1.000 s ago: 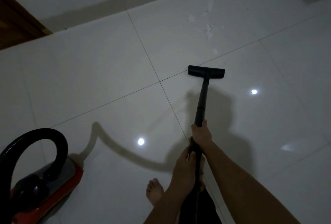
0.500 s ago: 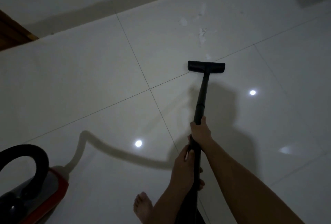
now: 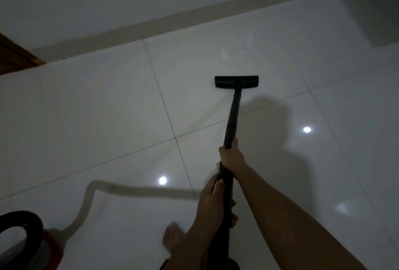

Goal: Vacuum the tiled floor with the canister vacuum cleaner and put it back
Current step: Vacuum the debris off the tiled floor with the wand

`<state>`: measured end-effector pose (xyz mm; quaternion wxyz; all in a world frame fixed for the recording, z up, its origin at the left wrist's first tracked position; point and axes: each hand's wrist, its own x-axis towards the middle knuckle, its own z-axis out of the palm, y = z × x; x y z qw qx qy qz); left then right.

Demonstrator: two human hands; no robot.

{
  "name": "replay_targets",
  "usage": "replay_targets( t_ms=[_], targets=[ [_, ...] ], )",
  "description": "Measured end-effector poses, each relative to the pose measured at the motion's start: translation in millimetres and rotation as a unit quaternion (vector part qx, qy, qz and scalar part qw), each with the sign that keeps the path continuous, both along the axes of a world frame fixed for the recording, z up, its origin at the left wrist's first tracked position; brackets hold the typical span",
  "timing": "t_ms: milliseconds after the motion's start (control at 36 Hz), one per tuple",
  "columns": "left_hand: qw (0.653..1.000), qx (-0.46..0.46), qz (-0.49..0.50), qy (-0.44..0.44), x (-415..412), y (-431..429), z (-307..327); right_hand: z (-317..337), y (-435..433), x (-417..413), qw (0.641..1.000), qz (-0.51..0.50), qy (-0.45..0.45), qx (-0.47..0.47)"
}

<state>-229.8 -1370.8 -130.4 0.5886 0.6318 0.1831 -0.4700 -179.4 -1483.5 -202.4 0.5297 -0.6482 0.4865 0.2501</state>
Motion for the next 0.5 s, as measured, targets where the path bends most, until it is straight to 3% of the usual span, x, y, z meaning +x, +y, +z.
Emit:
replay_targets(
  t_ms=[306,500],
  targets=[
    [1.0,0.019,0.006,0.005,103,-17,-27,-16,-13,109,1.0,0.006,-0.002,-0.023],
    [0.994,0.079,-0.073,-0.019,159,-27,-43,-24,-24,165,0.998,-0.051,-0.01,-0.03]
  ],
)
